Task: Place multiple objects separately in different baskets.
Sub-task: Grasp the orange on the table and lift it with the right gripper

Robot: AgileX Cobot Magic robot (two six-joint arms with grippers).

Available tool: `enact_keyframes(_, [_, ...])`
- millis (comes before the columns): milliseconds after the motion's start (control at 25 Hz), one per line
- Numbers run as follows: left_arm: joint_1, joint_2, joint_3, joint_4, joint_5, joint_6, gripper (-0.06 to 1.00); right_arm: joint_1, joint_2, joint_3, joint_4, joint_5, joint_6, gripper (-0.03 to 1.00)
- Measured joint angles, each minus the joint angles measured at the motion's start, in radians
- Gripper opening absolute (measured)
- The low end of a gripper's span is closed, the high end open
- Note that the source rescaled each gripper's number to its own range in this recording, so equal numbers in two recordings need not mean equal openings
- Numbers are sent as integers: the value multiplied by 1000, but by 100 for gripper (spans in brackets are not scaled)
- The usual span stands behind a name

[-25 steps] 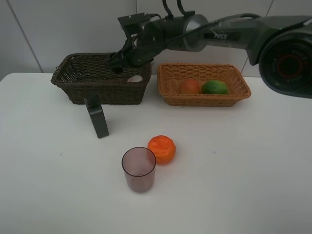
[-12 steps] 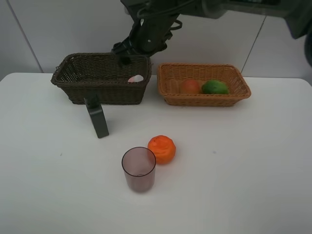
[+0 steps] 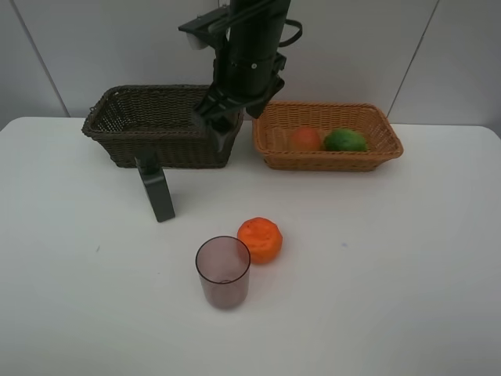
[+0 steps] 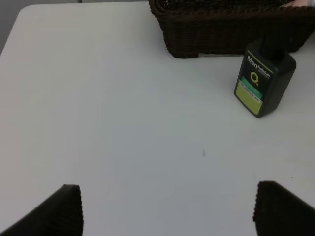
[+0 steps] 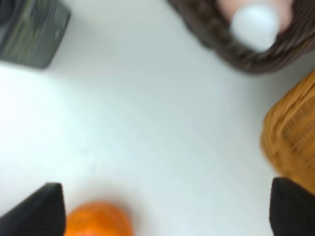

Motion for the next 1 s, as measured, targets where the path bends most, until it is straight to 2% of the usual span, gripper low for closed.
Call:
enact_keyframes(120, [0,0,0,0,0,0,90,0,-42,128,-2,-53,-71,84])
enact_keyframes(400, [0,0,0,0,0,0,90,-36,-191,427,-2,-244,-451,84])
enact_keyframes(560, [0,0,0,0,0,0,90,-64,-225,519,-4,-283,-617,84])
enact_keyframes(800, [0,0,0,0,0,0,90,-69,-229,546,-4,-297,-675,85])
enact_keyframes(1000, [0,0,0,0,0,0,90,-69,-230,546,24,-304,-695,97])
